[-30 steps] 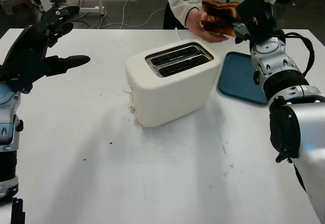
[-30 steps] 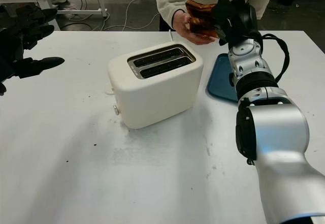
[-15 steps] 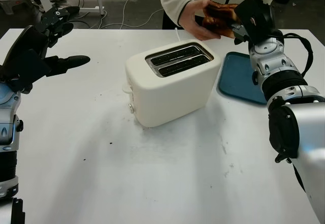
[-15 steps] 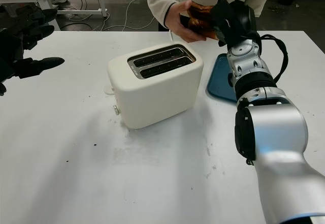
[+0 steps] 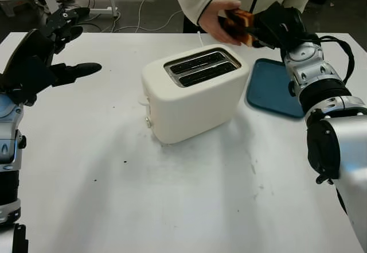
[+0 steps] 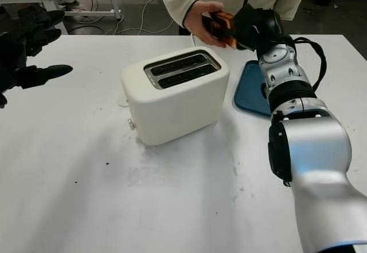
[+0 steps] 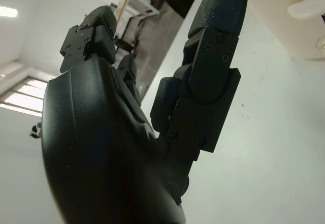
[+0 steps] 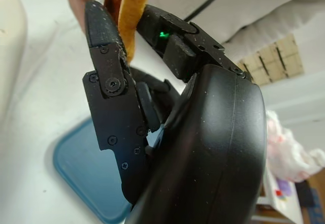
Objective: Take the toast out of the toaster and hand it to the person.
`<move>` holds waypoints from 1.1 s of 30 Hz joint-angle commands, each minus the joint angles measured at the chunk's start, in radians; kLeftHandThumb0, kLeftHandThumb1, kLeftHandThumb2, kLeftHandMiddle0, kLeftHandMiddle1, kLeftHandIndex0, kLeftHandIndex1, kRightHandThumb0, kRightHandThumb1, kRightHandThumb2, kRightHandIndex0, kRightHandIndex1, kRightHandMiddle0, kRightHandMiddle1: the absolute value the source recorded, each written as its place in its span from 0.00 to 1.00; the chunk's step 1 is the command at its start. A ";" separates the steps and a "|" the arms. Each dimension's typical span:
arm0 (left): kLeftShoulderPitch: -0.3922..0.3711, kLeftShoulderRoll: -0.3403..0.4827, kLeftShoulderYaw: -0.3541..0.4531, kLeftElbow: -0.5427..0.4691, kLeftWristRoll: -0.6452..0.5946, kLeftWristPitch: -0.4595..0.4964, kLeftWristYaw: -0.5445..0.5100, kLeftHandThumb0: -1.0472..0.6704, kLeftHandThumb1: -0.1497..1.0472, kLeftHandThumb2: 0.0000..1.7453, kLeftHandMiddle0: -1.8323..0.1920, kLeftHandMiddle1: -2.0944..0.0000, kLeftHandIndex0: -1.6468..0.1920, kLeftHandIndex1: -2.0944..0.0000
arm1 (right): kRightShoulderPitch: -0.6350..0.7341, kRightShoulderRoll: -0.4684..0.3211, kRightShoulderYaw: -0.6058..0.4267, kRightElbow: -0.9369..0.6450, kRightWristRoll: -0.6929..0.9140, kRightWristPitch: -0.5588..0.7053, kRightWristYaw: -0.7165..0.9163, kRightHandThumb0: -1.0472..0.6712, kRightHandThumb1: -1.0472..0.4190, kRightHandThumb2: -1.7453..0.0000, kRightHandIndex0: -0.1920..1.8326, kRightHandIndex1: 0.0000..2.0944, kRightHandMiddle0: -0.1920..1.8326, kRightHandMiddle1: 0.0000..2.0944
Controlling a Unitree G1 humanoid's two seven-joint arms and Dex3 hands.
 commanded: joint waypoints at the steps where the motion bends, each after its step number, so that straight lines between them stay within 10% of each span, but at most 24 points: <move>1: 0.010 0.005 0.000 -0.007 -0.003 -0.003 0.004 0.09 0.87 0.00 0.91 0.82 0.90 0.82 | 0.000 -0.013 -0.017 -0.007 0.021 -0.057 0.022 0.17 0.12 1.00 0.34 0.00 0.39 0.00; 16: 0.038 -0.016 0.033 -0.002 -0.049 -0.023 0.006 0.10 0.86 0.00 0.91 0.84 0.90 0.83 | 0.111 -0.084 -0.127 -0.123 0.189 -0.286 0.206 0.20 0.15 1.00 0.12 0.00 0.15 0.01; 27: 0.214 -0.109 0.088 -0.176 -0.093 -0.055 0.072 0.07 0.89 0.02 0.91 0.85 0.90 0.85 | 0.941 0.017 -0.159 -1.187 0.414 -0.210 0.298 0.16 0.09 0.85 0.17 0.03 0.19 0.01; 33: 0.349 -0.225 0.099 -0.295 -0.172 -0.060 0.097 0.08 0.89 0.02 0.91 0.93 0.90 0.91 | 1.223 0.126 -0.119 -1.478 0.413 -0.142 0.247 0.16 0.09 0.76 0.17 0.02 0.18 0.00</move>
